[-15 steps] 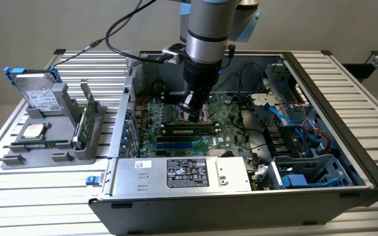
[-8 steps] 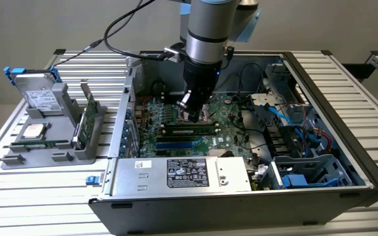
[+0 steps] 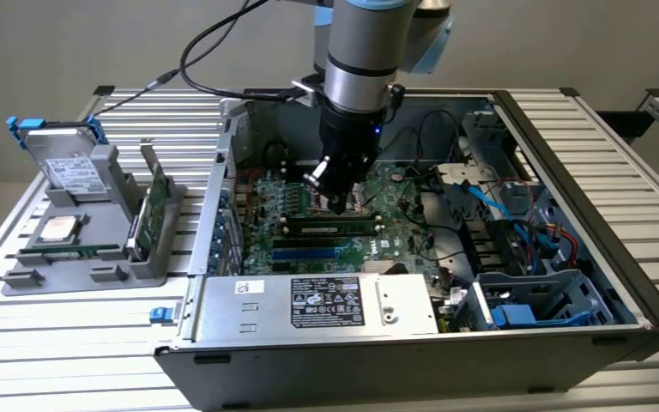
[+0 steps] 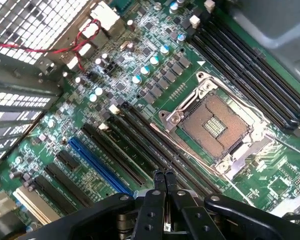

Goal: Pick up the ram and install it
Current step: 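Press down the ram until it locks into place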

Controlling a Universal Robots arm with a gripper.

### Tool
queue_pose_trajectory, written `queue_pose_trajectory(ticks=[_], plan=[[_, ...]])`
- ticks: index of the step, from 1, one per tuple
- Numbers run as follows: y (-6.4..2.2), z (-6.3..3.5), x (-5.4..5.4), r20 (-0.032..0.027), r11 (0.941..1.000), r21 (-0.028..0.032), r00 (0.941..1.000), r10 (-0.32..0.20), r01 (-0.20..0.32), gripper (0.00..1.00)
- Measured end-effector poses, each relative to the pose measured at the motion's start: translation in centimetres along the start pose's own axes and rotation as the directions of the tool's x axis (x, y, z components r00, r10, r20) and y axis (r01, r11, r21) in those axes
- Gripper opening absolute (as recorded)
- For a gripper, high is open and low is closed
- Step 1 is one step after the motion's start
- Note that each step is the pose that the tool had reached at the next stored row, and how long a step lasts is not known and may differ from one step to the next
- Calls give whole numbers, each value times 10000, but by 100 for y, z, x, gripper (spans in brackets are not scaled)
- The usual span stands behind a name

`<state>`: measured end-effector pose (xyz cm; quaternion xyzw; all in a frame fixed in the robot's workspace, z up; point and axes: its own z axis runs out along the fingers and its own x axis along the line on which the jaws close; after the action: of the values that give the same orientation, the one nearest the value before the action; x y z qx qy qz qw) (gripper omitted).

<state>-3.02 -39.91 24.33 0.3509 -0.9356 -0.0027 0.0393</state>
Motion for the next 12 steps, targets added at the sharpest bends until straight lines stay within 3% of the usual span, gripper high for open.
queue_pose_trajectory(ticks=[6, 12], plan=[[0, 14, -1, 30, 9947, -76, 9947, 1028, -1027, 10], [-1, 27, -2, 52, 9784, -155, 9785, 2063, -2062, 10]])
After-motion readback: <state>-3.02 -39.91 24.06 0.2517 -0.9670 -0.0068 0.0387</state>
